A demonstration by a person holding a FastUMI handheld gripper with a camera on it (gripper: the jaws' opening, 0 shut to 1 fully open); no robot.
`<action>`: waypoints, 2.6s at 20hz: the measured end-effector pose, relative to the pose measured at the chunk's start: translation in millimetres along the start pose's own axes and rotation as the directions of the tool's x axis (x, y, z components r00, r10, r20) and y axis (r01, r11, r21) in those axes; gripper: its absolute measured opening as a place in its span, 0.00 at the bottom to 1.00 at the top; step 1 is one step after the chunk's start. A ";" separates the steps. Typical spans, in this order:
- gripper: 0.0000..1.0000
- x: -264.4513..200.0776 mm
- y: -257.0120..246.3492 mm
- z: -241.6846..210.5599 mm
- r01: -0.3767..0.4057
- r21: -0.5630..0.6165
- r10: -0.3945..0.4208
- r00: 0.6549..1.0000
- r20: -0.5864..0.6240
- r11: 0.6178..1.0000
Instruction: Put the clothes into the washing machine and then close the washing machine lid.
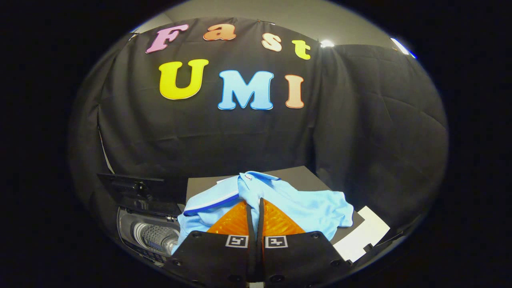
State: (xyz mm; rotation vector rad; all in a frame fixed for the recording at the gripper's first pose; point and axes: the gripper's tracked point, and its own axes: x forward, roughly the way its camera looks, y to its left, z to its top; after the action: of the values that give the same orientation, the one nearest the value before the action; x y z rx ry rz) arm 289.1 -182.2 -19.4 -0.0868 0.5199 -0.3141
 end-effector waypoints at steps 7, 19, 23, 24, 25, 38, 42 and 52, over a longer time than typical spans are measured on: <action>0.02 -36.7 53.7 26.9 0.033 -0.002 -0.033 0.998 0.058 0.999; 0.01 -81.5 158.6 18.1 0.003 -0.022 -0.002 0.998 0.067 1.000; 0.01 -93.5 189.2 15.7 -0.012 -0.027 0.014 0.998 0.067 1.000; 0.01 -94.6 196.6 15.4 -0.013 -0.030 0.015 0.998 0.068 0.999; 0.01 -96.6 203.6 14.9 -0.012 -0.030 0.014 0.998 0.068 0.999; 0.01 -106.3 304.0 -16.3 -0.059 -0.050 0.061 0.997 0.045 0.997; 0.01 -96.5 320.0 -31.6 -0.062 -0.028 0.063 0.998 0.025 0.998; 0.01 -41.3 357.8 -99.7 -0.095 0.007 0.096 0.995 -0.017 0.995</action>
State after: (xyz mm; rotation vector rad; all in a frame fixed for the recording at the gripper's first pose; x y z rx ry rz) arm 302.9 170.0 -143.5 -0.0527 0.5387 -0.2233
